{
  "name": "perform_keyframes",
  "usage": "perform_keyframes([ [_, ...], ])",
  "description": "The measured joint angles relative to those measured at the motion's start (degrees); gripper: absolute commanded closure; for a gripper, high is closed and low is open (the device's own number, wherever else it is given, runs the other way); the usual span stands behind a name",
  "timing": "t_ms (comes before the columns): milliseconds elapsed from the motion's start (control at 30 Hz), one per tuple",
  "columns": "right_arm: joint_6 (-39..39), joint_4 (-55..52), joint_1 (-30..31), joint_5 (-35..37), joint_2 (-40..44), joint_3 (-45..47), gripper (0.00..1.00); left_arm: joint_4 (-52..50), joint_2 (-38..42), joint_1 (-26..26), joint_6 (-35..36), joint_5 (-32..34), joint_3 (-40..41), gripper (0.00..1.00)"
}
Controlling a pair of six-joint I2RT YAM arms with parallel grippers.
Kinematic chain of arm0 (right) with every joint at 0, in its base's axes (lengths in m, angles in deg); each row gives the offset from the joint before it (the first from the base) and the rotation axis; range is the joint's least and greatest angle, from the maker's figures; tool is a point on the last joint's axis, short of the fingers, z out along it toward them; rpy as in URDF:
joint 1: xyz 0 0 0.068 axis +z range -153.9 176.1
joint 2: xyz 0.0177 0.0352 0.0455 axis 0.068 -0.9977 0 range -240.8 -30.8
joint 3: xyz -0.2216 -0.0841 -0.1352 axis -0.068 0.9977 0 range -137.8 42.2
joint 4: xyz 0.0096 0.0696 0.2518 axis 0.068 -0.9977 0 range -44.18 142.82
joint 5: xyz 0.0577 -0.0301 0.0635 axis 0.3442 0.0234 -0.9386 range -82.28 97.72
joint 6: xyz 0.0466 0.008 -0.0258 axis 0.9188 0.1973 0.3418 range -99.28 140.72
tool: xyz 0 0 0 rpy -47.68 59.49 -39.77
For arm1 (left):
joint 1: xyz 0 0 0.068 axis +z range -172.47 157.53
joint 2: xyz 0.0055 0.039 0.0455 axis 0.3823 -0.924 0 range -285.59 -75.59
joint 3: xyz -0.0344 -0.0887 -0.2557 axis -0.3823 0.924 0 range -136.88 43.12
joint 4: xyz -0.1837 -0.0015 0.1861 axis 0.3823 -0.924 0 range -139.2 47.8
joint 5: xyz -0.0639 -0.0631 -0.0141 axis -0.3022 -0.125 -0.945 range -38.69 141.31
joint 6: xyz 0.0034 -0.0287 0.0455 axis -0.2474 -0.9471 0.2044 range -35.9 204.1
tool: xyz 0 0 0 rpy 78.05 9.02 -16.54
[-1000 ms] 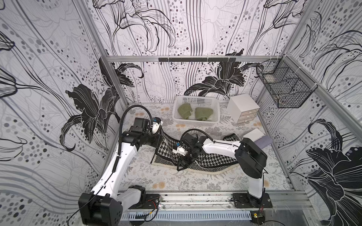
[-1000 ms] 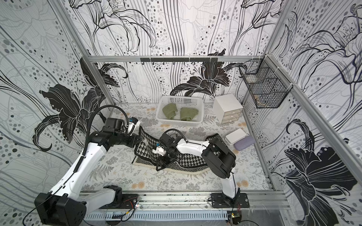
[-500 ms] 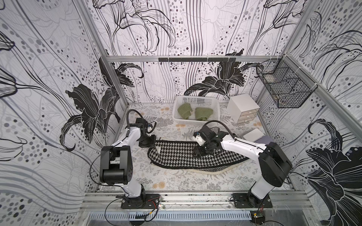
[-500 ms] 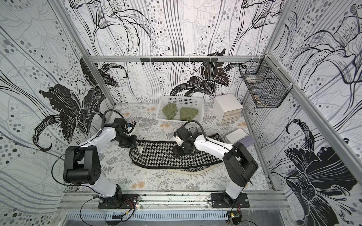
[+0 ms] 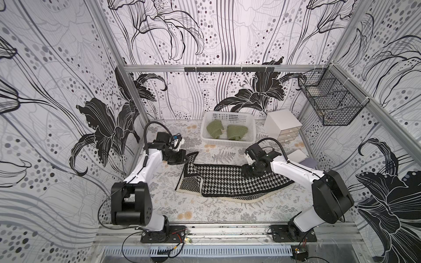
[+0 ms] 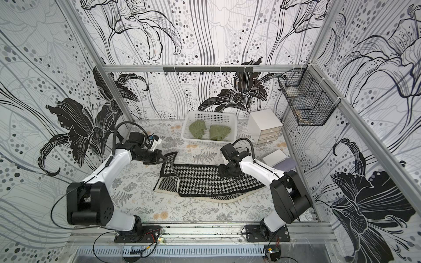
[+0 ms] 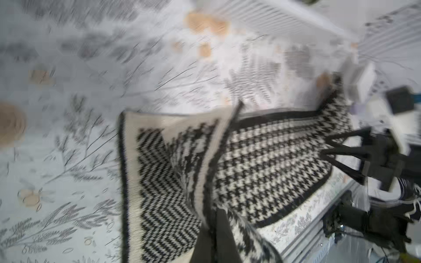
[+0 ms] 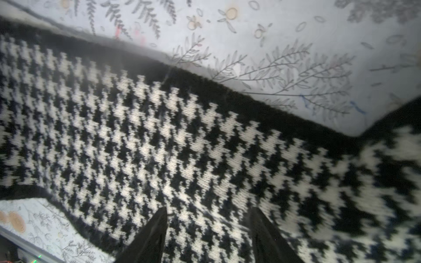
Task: Roll up the scarf and place it into the basket
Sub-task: Flatten out the scarf at the center of the board.
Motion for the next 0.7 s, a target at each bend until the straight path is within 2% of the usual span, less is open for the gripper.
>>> perform_keyframes([
  [133,0.15,-0.94,-1.86,2.32,0.09,0.81,0.38,-3.63,-8.96,1.46,-1.29,4.94,0.17,1.0],
  [300,0.2,-1.95,-3.54,3.98,1.42,3.19,0.37,-4.7,-13.0,1.27,-1.77,7.06,-1.57,1.0],
  [533,0.55,-2.58,-4.94,5.7,1.81,3.65,0.37,-5.31,-9.9,-1.33,-2.47,8.0,-1.18,1.0],
  [700,2.78,-2.47,-7.8,8.0,1.75,3.67,0.36,-2.95,0.24,-2.1,-2.86,6.36,1.05,1.0],
])
